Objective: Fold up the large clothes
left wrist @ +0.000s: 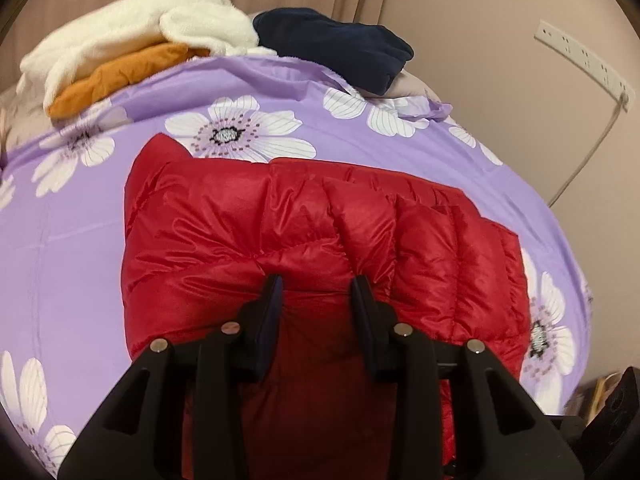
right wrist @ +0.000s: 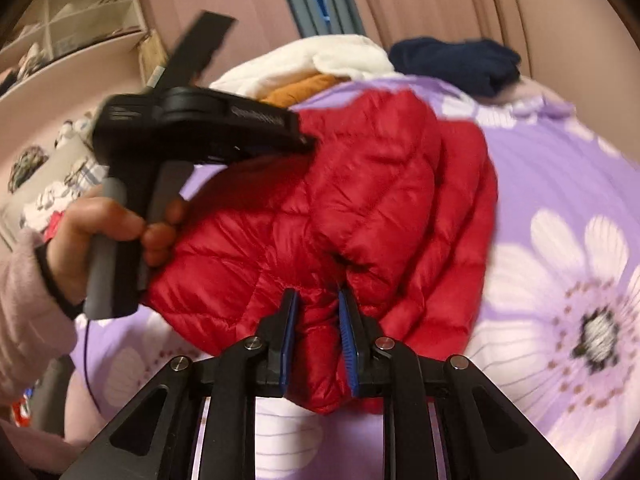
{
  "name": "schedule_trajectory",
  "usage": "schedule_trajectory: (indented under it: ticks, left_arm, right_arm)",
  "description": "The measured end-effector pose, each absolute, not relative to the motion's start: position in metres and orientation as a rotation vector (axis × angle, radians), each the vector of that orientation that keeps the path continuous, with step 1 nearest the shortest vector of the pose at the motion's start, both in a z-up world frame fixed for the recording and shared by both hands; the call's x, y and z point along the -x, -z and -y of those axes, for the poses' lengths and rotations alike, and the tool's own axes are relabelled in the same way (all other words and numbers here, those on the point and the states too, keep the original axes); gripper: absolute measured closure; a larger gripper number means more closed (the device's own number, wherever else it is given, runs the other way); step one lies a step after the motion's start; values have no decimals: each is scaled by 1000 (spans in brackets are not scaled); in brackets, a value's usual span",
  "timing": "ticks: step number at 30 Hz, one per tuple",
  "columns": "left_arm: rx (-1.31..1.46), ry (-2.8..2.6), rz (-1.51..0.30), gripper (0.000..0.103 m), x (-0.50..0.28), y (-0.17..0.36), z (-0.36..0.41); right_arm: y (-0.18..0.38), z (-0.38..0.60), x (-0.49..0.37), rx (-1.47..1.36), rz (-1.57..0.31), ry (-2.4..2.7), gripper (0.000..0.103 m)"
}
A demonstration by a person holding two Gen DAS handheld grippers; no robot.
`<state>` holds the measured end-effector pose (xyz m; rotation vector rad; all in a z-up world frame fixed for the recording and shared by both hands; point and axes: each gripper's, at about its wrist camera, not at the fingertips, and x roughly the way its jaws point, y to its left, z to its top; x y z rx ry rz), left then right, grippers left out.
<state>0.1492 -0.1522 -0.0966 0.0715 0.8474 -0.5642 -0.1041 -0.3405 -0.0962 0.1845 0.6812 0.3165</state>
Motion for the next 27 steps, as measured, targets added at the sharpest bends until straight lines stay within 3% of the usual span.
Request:
schedule_trajectory:
  ticks: [9, 16, 20, 23, 27]
  left_arm:
    - [-40, 553, -816, 66, -131, 77, 135]
    - [-34, 521, -772, 39, -80, 59, 97]
    - [9, 479, -793, 37, -70, 65, 67]
    - [64, 458, -813, 36, -70, 69, 45]
    - [136, 478, -858, 33, -75, 75, 33]
  right_arm:
    - [96, 345, 99, -246, -682, -309, 84]
    - [87, 350, 98, -279, -690, -322, 82]
    - [79, 350, 97, -280, -691, -313, 81]
    - [71, 350, 97, -292, -688, -322, 78]
    - [60, 357, 99, -351, -668, -338, 64]
